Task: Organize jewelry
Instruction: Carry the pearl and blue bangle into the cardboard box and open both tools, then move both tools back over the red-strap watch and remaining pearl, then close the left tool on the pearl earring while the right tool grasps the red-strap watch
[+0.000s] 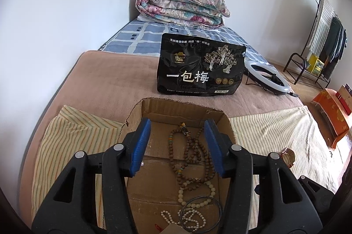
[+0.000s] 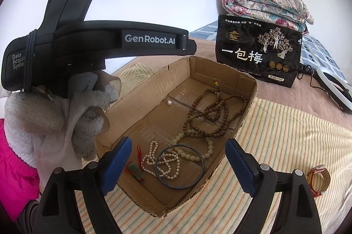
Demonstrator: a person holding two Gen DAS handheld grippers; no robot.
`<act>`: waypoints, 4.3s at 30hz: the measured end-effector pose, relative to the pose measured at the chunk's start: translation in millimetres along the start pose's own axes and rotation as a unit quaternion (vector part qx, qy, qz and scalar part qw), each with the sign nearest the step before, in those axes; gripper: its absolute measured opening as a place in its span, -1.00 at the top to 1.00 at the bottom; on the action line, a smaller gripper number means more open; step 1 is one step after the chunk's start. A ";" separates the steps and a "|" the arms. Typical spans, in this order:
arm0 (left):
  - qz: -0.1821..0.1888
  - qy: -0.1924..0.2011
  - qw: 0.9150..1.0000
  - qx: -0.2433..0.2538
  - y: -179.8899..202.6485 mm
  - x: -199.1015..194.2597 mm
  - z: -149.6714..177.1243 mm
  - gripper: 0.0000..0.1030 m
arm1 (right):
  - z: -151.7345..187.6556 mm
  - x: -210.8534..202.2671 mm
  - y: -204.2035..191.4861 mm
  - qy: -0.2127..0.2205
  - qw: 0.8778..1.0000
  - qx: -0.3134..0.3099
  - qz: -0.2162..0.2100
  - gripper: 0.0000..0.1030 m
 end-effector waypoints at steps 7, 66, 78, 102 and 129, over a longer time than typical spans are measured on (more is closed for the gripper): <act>-0.001 0.004 1.000 -0.001 3.3 -6.5 -3.5 0.00 | -3.1 -9.4 2.2 0.006 1.000 0.005 0.001 -0.72; 0.135 -0.073 0.987 0.053 188.0 -50.8 95.4 0.00 | 48.9 -91.9 240.3 -0.008 0.982 0.141 0.127 -0.80; 0.134 -0.112 0.983 0.064 192.1 -31.3 124.6 0.00 | 66.8 -48.6 237.4 -0.050 0.984 0.128 0.116 -0.80; 0.139 -0.140 0.978 0.072 198.7 -1.4 140.3 0.13 | 72.0 -20.7 238.5 -0.076 0.984 0.071 0.143 -0.61; 0.180 -0.167 0.962 0.120 256.4 27.1 164.9 0.48 | 81.6 -45.0 275.7 -0.084 0.980 0.101 0.147 -0.27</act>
Point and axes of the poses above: each gripper's, at about its wrist camera, not at the fingertips, and x roughly the way its jaws point, y to its right, z to its underside, the point moved 3 cm from there along x, roughly the way its jaws point, and after that the axes turned 12 degrees about y, right-handed, at the moved point
